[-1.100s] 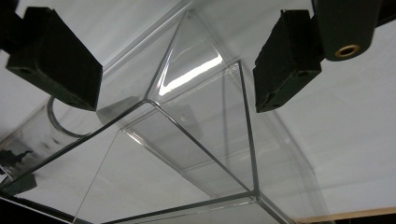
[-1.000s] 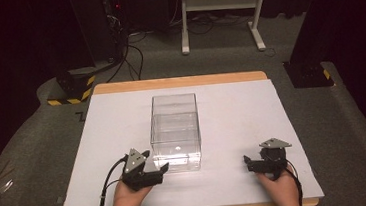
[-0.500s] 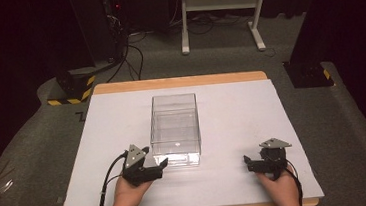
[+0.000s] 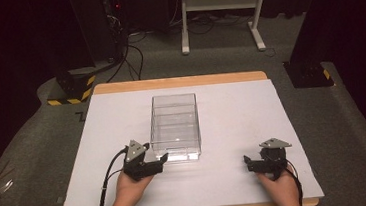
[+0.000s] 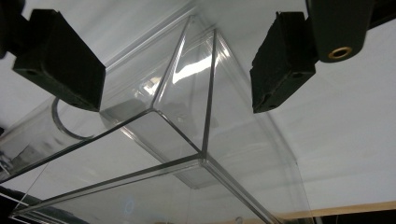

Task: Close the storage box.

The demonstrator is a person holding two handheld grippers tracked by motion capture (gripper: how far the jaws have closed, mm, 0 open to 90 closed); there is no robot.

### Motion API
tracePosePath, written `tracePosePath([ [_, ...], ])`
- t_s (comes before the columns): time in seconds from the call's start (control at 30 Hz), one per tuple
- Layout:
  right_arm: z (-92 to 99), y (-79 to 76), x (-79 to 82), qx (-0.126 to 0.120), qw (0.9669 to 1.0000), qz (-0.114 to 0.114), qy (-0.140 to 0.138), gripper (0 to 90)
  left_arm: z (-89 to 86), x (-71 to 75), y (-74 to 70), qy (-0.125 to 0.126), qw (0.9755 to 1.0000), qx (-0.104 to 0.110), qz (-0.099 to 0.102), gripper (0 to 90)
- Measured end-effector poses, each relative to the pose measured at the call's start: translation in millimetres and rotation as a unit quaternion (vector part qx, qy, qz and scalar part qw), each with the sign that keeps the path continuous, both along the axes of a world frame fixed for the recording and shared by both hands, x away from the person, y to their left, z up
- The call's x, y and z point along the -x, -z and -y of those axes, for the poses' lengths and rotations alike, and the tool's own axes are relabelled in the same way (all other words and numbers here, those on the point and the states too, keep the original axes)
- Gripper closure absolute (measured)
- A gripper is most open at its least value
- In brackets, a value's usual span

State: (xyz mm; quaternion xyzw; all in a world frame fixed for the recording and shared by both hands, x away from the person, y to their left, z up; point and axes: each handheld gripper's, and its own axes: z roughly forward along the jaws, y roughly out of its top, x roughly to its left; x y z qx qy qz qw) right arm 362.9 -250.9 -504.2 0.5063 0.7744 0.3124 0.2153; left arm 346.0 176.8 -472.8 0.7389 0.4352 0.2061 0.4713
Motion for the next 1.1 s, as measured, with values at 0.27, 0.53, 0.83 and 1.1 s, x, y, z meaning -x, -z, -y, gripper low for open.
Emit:
tracePosePath([
  [0.27, 0.0, 0.0, 0.0, 0.0, 1.0, 0.0, 0.0, 9.1, 0.4, -7.2, 0.8, -0.004, 1.0, 0.003, -0.003, 20.2],
  [0.53, 0.0, 0.0, 0.0, 0.0, 1.0, 0.0, 0.0, 9.1, 3.5, -16.6, 2.9, -0.008, 0.9999, -0.002, -0.006, 23.6],
  [0.83, 0.0, 0.0, 0.0, 0.0, 1.0, 0.0, 0.0, 9.1, 5.7, -22.7, 5.1, -0.01, 0.9999, 0.001, -0.009, 26.2],
  [1.1, 0.0, 0.0, 0.0, 0.0, 1.0, 0.0, 0.0, 9.1, 5.9, -30.3, 9.2, -0.025, 0.9994, -0.004, -0.023, 32.4],
])
